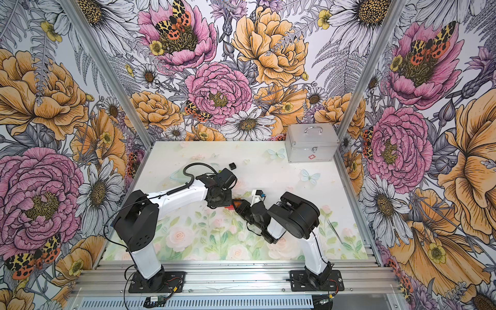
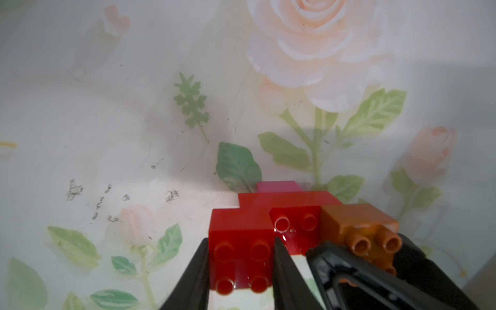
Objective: Assemble the letter v with lego
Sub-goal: Assemble the lego brick with the lego brick.
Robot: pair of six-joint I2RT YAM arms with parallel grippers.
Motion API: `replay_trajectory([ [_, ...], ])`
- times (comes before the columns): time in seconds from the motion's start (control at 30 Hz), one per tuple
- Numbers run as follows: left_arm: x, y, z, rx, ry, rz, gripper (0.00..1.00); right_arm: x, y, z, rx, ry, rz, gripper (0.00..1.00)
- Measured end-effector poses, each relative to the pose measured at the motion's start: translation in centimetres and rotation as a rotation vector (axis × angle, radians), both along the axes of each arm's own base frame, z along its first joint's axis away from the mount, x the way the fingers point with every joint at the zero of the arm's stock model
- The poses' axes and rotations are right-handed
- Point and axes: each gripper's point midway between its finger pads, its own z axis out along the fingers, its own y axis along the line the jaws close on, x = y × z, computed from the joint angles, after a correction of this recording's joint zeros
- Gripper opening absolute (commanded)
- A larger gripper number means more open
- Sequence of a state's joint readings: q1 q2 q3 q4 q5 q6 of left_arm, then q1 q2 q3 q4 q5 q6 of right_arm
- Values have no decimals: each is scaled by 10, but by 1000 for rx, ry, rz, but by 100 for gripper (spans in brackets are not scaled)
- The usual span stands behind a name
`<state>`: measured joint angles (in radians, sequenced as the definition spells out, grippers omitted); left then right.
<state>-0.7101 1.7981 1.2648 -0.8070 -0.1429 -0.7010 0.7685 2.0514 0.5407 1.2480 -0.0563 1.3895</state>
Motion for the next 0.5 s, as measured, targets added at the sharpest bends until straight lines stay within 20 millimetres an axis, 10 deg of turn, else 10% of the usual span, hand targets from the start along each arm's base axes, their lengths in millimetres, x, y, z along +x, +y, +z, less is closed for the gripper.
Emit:
replay_trajectory([
  [0.17, -1, -1, 0, -4, -4, 1, 14, 0, 0, 0, 0, 0, 0, 46],
  [0.5, -7, 7, 2, 11, 22, 10, 67, 0, 0, 0, 1, 1, -1, 46],
])
